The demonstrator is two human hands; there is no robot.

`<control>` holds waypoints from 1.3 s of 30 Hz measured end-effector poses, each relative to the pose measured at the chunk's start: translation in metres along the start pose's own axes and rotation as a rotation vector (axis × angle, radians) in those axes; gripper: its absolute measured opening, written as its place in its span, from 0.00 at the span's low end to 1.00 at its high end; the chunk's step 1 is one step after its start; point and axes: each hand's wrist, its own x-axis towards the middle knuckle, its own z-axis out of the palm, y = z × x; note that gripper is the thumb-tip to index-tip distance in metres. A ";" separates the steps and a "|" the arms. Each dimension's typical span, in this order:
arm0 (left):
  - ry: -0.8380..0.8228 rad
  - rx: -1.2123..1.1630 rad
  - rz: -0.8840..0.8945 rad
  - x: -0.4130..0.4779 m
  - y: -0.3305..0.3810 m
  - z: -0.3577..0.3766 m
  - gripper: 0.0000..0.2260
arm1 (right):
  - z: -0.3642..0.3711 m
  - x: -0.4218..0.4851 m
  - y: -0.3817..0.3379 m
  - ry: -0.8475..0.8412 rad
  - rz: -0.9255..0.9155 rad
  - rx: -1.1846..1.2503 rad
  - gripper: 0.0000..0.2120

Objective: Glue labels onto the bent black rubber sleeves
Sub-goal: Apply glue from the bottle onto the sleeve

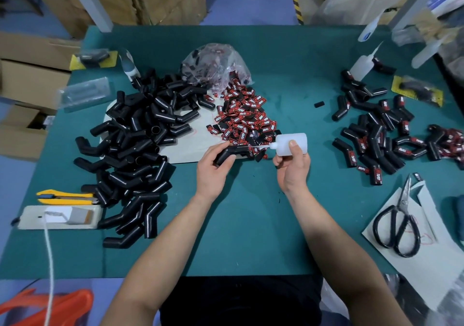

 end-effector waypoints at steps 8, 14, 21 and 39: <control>0.016 0.007 -0.005 -0.001 0.003 -0.001 0.16 | -0.003 0.000 -0.002 -0.003 0.010 -0.018 0.10; -0.066 -0.043 -0.028 -0.007 0.008 -0.001 0.18 | -0.004 0.000 -0.002 -0.003 0.037 0.007 0.14; -0.099 0.091 -0.018 -0.027 0.020 -0.004 0.17 | -0.008 -0.020 -0.004 0.061 0.053 -0.027 0.10; -0.011 0.007 -0.165 0.015 -0.001 0.004 0.16 | 0.001 0.017 0.003 0.037 -0.178 -0.112 0.13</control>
